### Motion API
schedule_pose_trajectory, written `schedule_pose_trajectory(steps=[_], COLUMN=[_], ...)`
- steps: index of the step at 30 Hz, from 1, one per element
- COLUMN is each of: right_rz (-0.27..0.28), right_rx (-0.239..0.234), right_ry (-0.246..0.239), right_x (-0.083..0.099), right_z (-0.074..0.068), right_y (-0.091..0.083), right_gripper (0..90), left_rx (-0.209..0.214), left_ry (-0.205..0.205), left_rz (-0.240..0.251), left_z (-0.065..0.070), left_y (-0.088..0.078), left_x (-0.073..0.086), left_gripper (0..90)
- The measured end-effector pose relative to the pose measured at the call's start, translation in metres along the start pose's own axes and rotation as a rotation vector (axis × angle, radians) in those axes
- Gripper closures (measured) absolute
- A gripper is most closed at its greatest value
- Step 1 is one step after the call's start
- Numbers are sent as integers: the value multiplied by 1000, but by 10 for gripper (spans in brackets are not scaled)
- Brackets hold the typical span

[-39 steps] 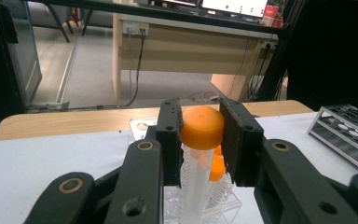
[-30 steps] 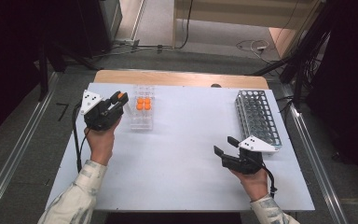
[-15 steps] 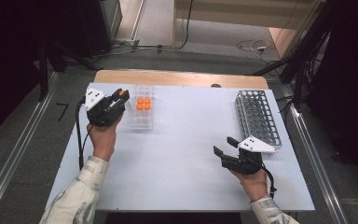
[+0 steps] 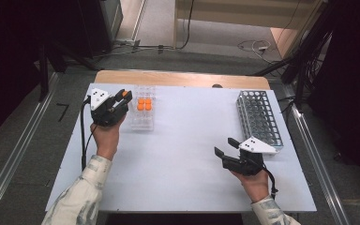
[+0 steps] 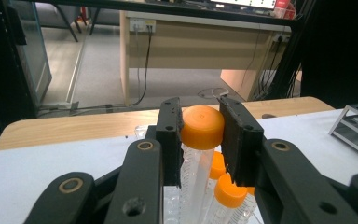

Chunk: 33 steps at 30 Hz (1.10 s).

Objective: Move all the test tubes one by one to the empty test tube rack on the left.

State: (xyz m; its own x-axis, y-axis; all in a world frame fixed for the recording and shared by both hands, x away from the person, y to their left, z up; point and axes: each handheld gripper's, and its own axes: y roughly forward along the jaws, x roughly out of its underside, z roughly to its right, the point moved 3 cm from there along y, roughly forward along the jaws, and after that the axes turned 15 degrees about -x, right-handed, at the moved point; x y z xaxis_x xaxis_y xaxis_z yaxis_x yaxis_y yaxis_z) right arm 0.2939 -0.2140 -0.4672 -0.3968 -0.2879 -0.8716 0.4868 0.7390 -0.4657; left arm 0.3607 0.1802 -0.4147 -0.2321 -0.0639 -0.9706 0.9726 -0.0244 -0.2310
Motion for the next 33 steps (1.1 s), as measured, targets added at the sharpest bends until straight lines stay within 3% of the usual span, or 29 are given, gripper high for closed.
schedule_pose_trajectory(steps=[14,33], right_rz=[-5,-8], right_rx=[-2,0], right_ry=[-2,-7], right_x=[1,1], right_z=[-1,-1], right_y=[1,2], right_gripper=[337,337], left_rx=[-13,-21], left_ry=[67,55], left_rz=[-49,-51], left_z=[9,8], left_y=[9,8], left_x=[19,28], left_gripper=[697,663])
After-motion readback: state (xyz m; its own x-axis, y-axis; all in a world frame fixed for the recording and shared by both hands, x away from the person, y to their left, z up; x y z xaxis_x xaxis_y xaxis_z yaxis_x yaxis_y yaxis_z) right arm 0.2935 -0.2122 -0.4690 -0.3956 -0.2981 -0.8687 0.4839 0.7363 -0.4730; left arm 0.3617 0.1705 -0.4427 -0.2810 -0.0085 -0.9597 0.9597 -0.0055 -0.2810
